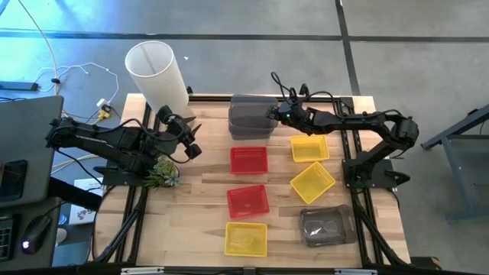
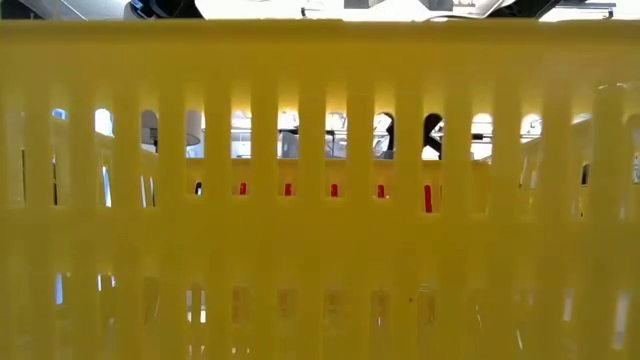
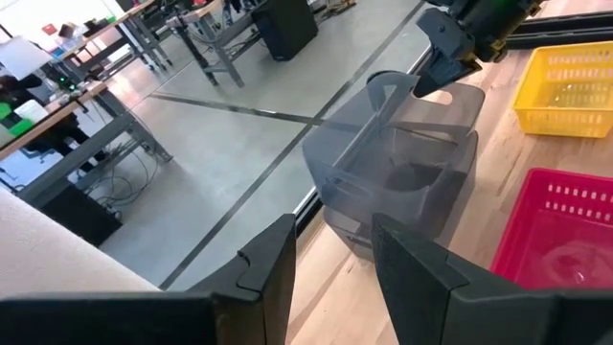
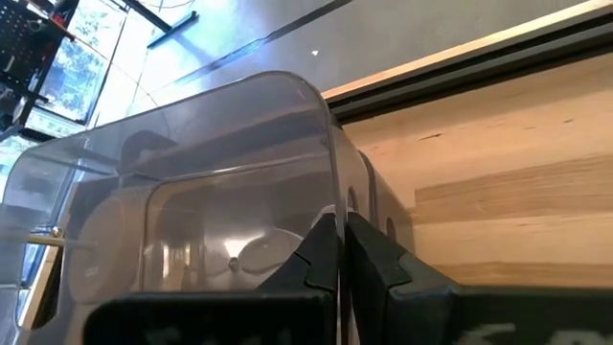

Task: Stack baskets by color
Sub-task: Stack the bottom left black basket on the top black basket

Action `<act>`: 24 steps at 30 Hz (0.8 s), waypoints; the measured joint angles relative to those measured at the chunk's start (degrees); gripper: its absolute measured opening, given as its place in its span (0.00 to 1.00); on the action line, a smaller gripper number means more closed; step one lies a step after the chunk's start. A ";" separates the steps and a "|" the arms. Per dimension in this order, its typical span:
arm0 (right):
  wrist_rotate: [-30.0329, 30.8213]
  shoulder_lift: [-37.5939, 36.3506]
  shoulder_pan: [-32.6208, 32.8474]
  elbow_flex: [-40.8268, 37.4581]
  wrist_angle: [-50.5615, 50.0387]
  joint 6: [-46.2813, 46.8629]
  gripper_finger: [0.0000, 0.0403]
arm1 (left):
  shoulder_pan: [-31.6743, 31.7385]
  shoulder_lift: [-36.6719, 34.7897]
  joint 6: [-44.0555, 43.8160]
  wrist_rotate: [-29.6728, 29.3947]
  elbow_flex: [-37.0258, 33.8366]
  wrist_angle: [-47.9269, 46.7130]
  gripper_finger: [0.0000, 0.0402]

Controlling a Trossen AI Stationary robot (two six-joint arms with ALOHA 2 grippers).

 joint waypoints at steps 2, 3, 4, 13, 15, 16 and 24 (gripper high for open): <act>-0.04 0.00 -0.02 0.00 -0.01 -0.13 0.00 | 0.00 0.00 0.00 0.00 0.00 0.00 0.31; -0.05 0.00 -0.01 0.00 0.01 -0.13 0.00 | 0.00 0.00 0.01 0.00 0.00 0.00 0.31; -0.05 0.00 0.00 0.00 0.01 -0.14 0.00 | 0.00 0.00 0.10 0.00 0.00 -0.08 0.31; -1.44 -0.02 0.00 0.00 0.01 -1.29 0.00 | 0.00 0.00 0.13 0.00 0.00 -0.85 0.31; -0.66 -0.02 0.00 0.00 0.01 -2.43 0.00 | 0.00 0.00 0.13 0.02 0.00 -0.85 0.31; -0.06 -0.02 0.00 0.00 0.02 -2.79 0.00 | 0.00 0.00 0.16 0.02 0.00 -0.85 0.31; 0.22 -0.04 -0.40 0.00 0.27 -0.21 0.09 | 0.00 0.00 1.03 0.02 0.00 -0.85 0.31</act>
